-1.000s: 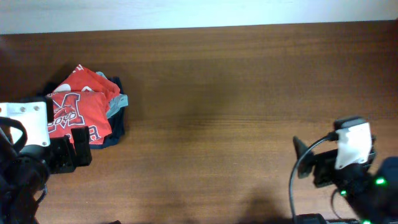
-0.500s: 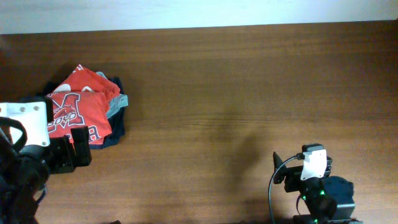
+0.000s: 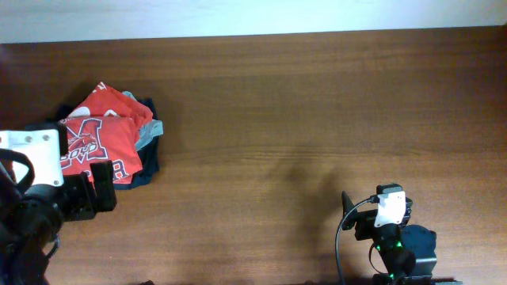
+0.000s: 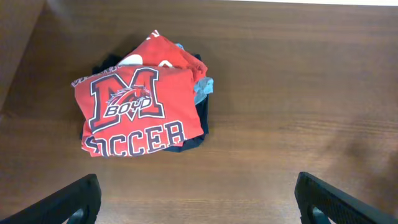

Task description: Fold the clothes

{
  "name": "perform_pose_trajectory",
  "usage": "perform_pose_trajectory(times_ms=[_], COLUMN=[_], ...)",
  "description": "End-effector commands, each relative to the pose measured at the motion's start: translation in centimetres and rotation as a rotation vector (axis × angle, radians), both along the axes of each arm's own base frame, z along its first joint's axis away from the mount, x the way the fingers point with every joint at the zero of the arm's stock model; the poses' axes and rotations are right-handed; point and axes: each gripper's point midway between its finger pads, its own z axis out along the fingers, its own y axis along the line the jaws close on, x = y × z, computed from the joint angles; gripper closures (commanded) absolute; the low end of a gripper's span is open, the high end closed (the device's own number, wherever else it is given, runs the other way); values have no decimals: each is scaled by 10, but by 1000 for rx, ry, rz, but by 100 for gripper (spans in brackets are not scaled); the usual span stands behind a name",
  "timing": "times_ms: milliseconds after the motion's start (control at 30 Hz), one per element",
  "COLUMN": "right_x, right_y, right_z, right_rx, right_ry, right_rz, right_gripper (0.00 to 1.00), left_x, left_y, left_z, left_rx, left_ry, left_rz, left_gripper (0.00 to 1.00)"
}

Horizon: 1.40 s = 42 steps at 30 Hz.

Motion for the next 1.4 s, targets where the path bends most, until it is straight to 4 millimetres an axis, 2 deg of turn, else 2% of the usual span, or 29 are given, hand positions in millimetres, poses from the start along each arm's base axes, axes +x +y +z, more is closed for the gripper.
perform_pose_trajectory(times_ms=[0,867,1100,1267,1367], right_x=[0,0,0,0,0], right_y=[0,0,0,0,0], right_z=[-1,-1,-1,-1,-1], right_rx=[15,15,15,15,15], right_ry=[-3,-3,-3,-3,-3], right_rz=[-3,-3,-3,-3,-3], right_gripper=[1,1,1,1,1], left_x=[-1,-1,-2,-3,1], left_y=[-1,-1,-25,-34,-39], left_z=[2,2,3,20,18], left_rx=[15,15,17,113,136], left_ry=[-6,-6,-12,-166,-278], left_rz=[-14,-15,-125,-184,-206], left_gripper=[1,1,1,1,1])
